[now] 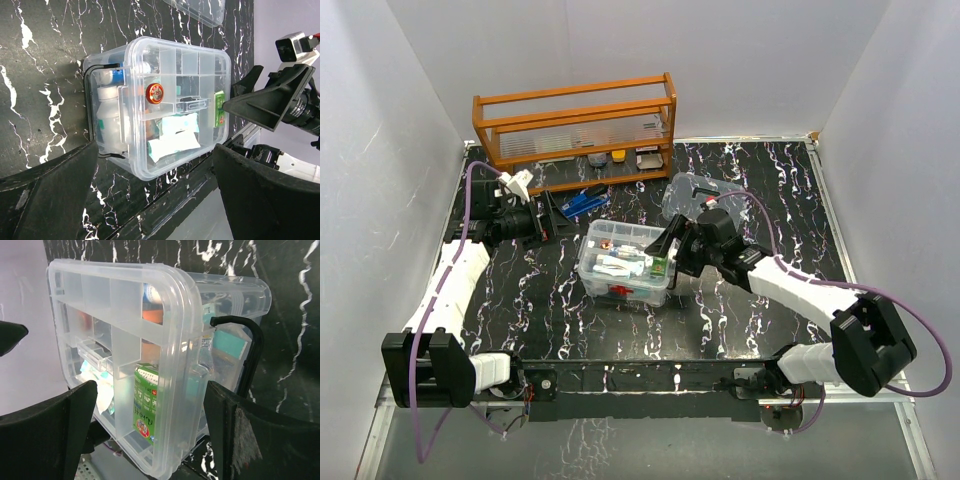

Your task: Organize the medicine kit

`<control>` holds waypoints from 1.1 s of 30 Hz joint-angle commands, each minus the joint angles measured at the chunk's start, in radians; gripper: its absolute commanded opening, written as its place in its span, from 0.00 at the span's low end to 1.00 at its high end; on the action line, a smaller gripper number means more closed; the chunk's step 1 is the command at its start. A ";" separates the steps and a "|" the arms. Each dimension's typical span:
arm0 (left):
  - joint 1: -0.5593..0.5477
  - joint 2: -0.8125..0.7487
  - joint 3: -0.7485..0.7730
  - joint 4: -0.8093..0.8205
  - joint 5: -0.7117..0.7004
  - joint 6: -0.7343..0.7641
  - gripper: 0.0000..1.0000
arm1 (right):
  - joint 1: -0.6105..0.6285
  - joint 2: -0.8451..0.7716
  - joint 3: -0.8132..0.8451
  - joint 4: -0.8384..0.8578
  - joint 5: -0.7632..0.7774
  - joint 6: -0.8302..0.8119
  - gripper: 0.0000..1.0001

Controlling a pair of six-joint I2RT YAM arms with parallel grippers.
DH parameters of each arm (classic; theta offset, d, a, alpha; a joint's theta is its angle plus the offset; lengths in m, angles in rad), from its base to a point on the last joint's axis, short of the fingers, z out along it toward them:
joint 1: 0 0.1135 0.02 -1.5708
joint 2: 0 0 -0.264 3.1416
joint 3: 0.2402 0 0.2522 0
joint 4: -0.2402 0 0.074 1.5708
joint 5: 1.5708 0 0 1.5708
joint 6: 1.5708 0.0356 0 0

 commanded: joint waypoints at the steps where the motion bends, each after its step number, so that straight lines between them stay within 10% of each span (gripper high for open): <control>1: -0.006 0.008 0.025 -0.011 0.005 0.000 0.95 | 0.046 -0.035 -0.003 0.136 0.003 0.107 0.84; 7: -0.005 0.024 0.040 -0.019 0.005 -0.010 0.94 | 0.093 -0.024 -0.006 0.205 -0.011 0.167 0.85; 23: -0.005 0.035 0.119 -0.099 -0.095 0.027 0.93 | 0.013 -0.209 0.126 -0.262 0.525 -0.151 0.90; 33: -0.004 0.038 0.127 -0.103 -0.084 0.022 0.93 | -0.329 0.213 0.434 -0.103 0.403 -0.541 0.84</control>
